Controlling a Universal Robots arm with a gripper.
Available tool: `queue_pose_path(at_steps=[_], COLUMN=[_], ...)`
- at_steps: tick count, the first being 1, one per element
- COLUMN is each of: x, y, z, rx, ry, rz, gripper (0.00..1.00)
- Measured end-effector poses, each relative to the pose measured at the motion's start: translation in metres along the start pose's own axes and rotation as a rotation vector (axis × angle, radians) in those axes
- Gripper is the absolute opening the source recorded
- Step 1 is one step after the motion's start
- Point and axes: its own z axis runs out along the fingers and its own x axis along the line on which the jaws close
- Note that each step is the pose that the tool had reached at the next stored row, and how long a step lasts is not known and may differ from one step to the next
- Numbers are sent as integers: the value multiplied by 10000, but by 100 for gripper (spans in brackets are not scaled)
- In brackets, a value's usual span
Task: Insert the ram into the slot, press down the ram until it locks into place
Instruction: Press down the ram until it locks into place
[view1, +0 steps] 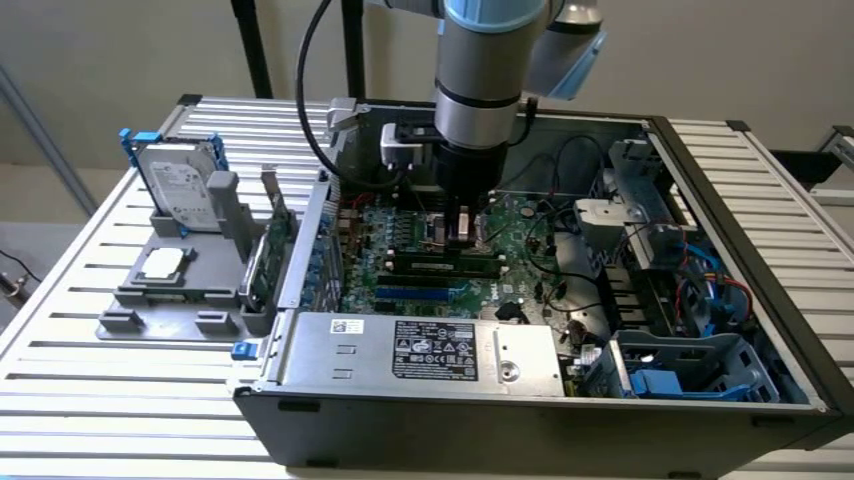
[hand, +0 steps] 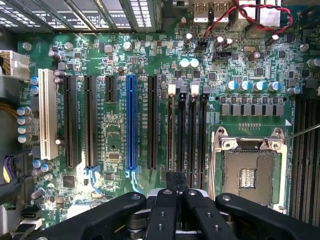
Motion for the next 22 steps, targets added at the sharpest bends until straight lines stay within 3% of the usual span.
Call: queue_pose_path(at_steps=[4,9,11,19,22], x=[1,-1,-3,7,9], y=[0,-2,-1,-9,-10], z=[40,67,20,-338,-382], rx=[-8,-30,-66,-148,-155], ry=[16,-14,-36,-15,-37], rz=[-1,-3,1,1,-1], gripper=[11,11,11,11,11])
